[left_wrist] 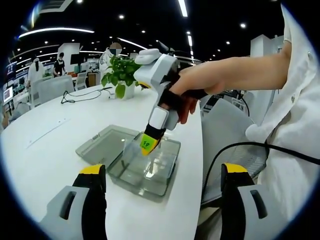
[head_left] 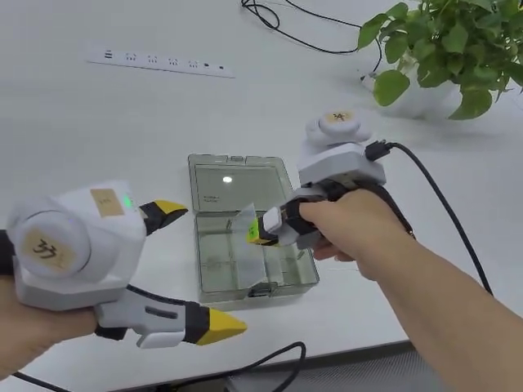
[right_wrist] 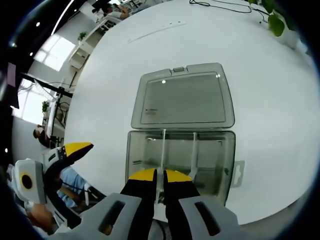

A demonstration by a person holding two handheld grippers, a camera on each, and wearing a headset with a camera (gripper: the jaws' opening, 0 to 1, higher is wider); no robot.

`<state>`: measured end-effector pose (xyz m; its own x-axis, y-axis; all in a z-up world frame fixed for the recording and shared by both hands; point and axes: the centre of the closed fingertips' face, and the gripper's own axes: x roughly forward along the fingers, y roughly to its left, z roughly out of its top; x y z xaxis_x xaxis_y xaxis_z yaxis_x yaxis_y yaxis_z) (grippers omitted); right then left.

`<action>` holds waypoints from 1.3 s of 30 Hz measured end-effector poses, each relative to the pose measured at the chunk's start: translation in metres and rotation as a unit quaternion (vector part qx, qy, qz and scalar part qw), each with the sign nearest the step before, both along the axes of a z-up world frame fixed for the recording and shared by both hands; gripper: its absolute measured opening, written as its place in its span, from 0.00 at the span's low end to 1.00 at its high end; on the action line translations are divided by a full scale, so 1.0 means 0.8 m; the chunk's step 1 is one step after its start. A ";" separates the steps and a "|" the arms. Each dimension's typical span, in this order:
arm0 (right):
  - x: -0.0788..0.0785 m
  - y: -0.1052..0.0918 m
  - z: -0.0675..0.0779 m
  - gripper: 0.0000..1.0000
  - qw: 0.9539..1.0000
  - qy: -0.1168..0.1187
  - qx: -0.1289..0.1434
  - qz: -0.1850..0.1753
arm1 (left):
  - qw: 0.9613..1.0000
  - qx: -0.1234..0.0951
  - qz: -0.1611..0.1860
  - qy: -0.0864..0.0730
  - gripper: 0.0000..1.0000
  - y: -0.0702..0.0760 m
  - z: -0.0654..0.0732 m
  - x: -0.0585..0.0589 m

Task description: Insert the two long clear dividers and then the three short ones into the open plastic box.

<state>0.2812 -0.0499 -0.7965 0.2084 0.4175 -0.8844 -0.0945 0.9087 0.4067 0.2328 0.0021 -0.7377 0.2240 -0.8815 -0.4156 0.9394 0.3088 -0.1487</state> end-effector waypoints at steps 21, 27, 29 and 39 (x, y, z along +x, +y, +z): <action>0.002 0.007 -0.001 0.06 0.994 -0.038 -0.074 0.069 | 1.000 0.002 -0.001 0.003 0.97 -0.002 0.001 -0.003; -0.001 0.014 -0.001 0.06 0.987 -0.050 -0.108 0.107 | 1.000 0.001 -0.001 0.002 0.97 -0.002 0.001 -0.002; -0.001 0.017 -0.001 0.06 0.985 -0.056 -0.112 0.116 | 1.000 0.002 -0.001 0.002 0.97 -0.002 0.000 -0.001; -0.003 0.022 -0.009 0.08 0.990 -0.049 -0.066 0.113 | 1.000 0.004 -0.002 0.004 0.98 -0.002 -0.002 -0.001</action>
<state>0.2785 -0.0320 -0.8037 0.2100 0.3449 -0.9148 -0.3343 0.9046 0.2643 0.2320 0.0006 -0.7394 0.2170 -0.8788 -0.4250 0.9396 0.3061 -0.1533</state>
